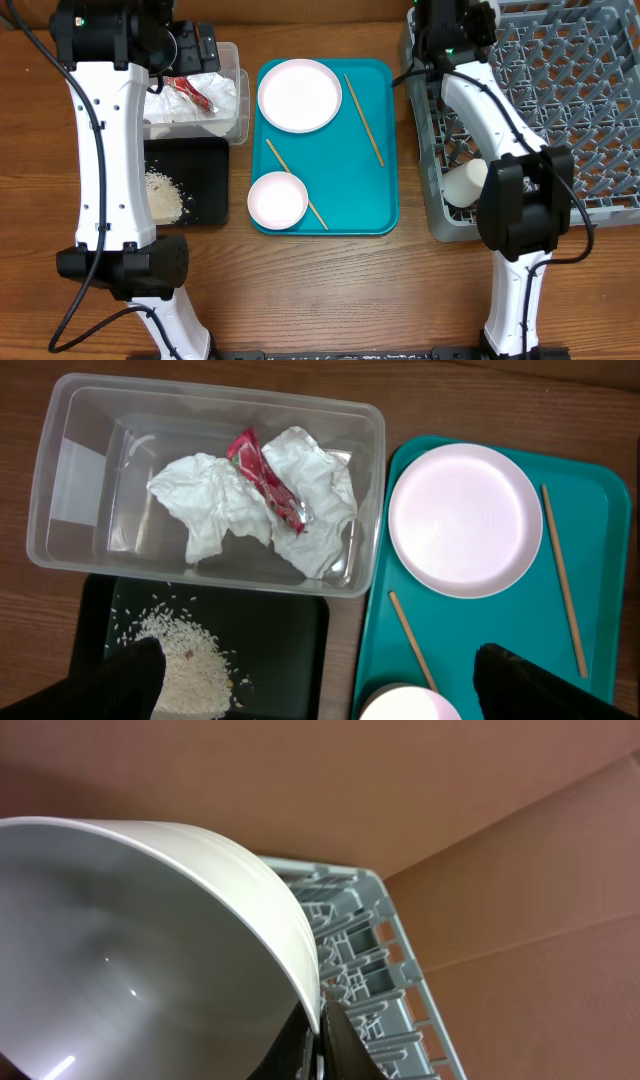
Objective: Sort waste into correct bins and load items into the dishwasher
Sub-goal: 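Carry the grey bowl to the back of the dish rack and release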
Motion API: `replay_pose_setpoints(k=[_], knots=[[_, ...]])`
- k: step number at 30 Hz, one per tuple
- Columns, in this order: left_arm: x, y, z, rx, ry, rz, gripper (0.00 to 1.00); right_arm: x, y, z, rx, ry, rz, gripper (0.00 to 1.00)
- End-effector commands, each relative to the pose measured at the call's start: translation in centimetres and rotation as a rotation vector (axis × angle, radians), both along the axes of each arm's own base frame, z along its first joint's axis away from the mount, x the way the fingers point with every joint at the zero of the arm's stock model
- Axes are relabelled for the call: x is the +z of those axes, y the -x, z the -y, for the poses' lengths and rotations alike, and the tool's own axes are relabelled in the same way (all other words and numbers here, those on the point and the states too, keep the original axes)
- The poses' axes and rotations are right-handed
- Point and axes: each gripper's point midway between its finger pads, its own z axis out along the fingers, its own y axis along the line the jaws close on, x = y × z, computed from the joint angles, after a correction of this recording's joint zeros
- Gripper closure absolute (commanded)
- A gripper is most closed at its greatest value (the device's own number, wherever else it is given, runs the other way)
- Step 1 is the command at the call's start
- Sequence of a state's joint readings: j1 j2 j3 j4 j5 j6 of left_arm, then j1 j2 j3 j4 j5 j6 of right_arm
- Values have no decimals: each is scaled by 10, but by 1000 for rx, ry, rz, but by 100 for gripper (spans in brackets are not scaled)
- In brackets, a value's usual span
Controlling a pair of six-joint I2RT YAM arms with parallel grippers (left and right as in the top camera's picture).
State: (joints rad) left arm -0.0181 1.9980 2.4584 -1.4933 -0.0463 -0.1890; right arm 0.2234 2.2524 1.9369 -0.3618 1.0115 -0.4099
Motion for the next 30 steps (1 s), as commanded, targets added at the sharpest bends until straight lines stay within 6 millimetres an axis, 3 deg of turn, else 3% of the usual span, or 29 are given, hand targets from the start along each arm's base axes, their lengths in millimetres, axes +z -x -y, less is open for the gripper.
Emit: replay_pose_setpoints(k=[1,14,17,20,30], knots=[[7,0,-1,19,-2,23,0,-11,0,-5,8,15,-35,96],[7,0,-1,19,-2,23,0,-29,15,-26,17,-21,-96,95],[7,0,-1,19,-2,23,0,-30,16,-32,27,-18,-106,71],[7,0,-1,19,-2,23,0,-32,19,-43,47,-14,-120,66],[7,0,-1,19,-2,23,0,-36,31,-101,119,-83,-97,36]])
